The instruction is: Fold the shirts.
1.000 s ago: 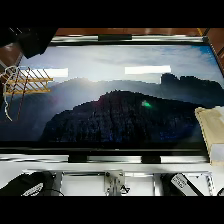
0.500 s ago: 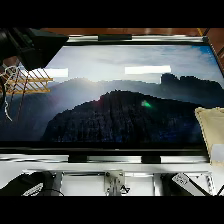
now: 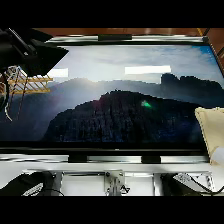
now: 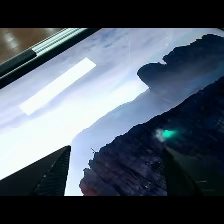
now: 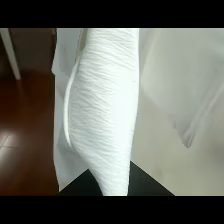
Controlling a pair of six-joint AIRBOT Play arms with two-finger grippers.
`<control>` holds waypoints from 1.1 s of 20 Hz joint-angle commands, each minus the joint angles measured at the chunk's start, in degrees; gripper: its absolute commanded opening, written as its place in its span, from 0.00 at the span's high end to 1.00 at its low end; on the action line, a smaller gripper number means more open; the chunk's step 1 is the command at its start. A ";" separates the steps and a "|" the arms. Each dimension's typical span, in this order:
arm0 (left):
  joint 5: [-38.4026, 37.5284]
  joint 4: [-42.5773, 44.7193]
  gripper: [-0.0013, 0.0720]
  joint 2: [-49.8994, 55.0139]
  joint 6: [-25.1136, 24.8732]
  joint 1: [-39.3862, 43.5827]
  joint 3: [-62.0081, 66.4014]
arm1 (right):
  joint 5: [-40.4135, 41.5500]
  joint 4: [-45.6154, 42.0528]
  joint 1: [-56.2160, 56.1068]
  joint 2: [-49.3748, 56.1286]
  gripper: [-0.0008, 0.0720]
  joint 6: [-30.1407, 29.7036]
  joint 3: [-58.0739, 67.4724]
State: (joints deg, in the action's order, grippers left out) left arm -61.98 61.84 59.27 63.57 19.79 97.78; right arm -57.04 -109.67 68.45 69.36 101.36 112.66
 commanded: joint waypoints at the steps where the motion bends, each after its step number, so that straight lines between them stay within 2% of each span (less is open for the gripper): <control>1: -1.64 1.25 0.06 -0.02 3.23 -0.02 -0.02 | -0.79 0.57 3.32 0.83 0.89 0.37 0.00; 10: -2.23 1.25 0.06 0.04 4.70 -0.02 -0.09 | -3.13 3.61 5.05 1.29 0.87 0.35 0.00; 11: -2.21 1.25 0.06 0.04 4.70 -0.02 -0.09 | -4.57 4.46 5.05 1.29 0.66 0.13 0.00; 12: -2.21 1.25 0.06 0.04 4.70 -0.02 -0.09 | -7.06 5.35 5.05 1.29 0.30 -0.42 0.00; 13: -2.21 1.25 0.06 0.04 4.70 -0.02 -0.09 | -9.90 6.60 4.90 1.22 0.18 -2.10 0.00; 17: -2.23 1.27 0.06 0.04 4.68 -0.02 -0.09 | -21.07 16.24 4.90 -0.20 0.18 -8.07 0.00; 19: -2.29 1.73 0.06 0.04 4.68 -0.02 -0.11 | -27.85 19.28 4.90 -1.22 0.06 -9.25 0.00; 22: -4.76 4.59 0.06 0.04 4.68 -0.02 -0.15 | -38.25 22.67 4.94 -2.89 0.06 -11.50 -0.02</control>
State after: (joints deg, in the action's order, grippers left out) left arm -64.73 64.14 59.27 68.25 19.79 97.67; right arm -83.92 -92.09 73.34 67.85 92.64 112.66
